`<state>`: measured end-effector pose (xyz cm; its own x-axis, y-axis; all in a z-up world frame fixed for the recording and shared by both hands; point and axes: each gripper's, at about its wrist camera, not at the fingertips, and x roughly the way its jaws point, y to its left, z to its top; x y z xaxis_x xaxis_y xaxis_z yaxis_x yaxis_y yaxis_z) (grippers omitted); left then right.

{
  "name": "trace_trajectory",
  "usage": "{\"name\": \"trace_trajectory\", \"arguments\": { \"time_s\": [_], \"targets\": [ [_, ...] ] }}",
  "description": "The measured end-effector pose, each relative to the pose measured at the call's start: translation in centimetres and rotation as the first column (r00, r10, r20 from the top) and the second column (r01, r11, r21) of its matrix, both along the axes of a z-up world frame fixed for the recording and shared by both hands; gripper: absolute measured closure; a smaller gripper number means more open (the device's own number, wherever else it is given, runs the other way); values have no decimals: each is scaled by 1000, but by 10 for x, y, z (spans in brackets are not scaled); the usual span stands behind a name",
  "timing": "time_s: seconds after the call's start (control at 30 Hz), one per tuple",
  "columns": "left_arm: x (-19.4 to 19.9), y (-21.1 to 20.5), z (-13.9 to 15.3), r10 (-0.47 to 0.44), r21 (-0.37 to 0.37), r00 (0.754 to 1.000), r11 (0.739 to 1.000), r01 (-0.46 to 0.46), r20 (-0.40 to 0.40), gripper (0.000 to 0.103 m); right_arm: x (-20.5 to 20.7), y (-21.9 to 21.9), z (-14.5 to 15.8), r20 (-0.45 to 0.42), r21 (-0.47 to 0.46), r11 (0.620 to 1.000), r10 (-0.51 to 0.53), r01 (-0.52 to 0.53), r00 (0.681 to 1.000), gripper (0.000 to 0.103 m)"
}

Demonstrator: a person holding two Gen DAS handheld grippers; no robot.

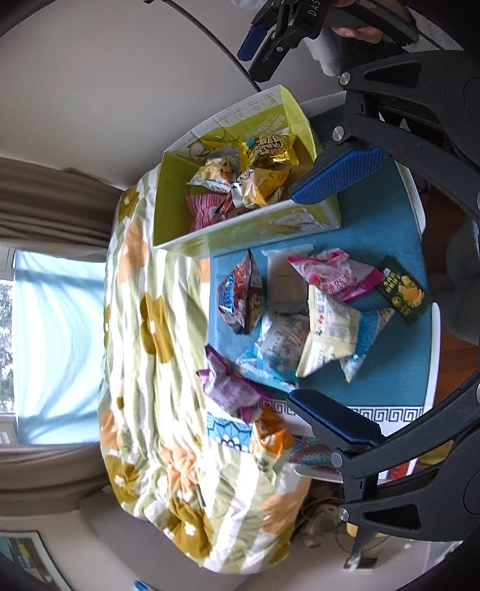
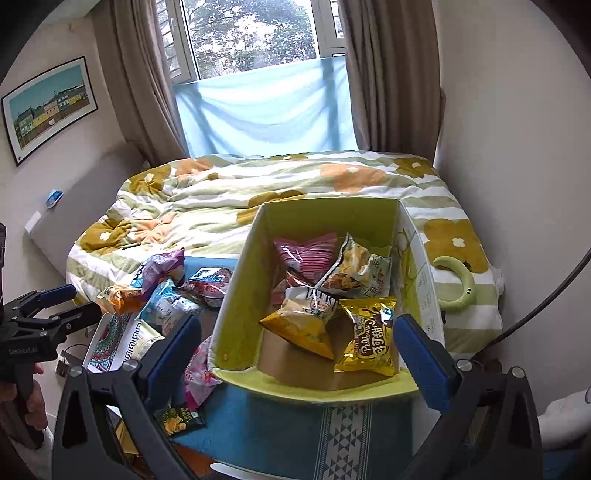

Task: Organize snacks
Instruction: 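Move both tools back toward the remaining snack bags, then grasp the cream-coloured bag with the left tool while the right tool grasps the pink-and-white bag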

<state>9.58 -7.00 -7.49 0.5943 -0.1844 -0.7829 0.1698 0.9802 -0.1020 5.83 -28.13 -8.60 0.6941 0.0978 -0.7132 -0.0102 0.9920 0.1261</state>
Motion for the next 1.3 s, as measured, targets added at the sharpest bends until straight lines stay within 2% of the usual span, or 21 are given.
{"name": "trace_trajectory", "arguments": {
  "time_s": [0.23, 0.43, 0.57, 0.77, 0.9, 1.03, 1.17, 1.23, 1.3],
  "targets": [
    [-24, 44, -20, 53, 7, 998, 999, -53, -42, 4, -17, 38, -7, -9, 34, 998, 53, -53, 999, 0],
    [-23, 58, -55, 0, -1, 995, 1000, 0, -101, 4, -25, 70, -35, -55, 86, 995, 47, -42, 997, 0],
    [-9, 57, -83, -86, -1, 986, 996, 87, -144, 4, -25, 85, -57, -83, 114, 993, -4, 13, 997, 0],
    [14, 46, -127, -212, -8, 958, 977, 215, -193, 4, -23, 105, -92, -129, 141, 981, -116, 134, 985, 0],
    [28, 44, -151, -241, -5, 952, 970, 245, -189, 4, -20, 119, -117, -167, 131, 971, -175, 198, 970, 0],
    [40, 43, -170, -277, -33, 944, 961, 275, -179, 4, -18, 127, -140, -197, 158, 953, -227, 260, 954, 0],
    [51, 39, -189, -312, -35, 929, 950, 311, -199, 4, -15, 130, -159, -218, 170, 938, -265, 304, 939, 0],
    [54, 37, -196, -328, -44, 922, 944, 326, -208, 6, -13, 131, -167, -225, 169, 932, -280, 320, 933, 0],
    [57, 37, -204, -349, -63, 909, 937, 344, -226, 19, -9, 131, -173, -230, 175, 926, -291, 334, 929, 0]
  ]
}}
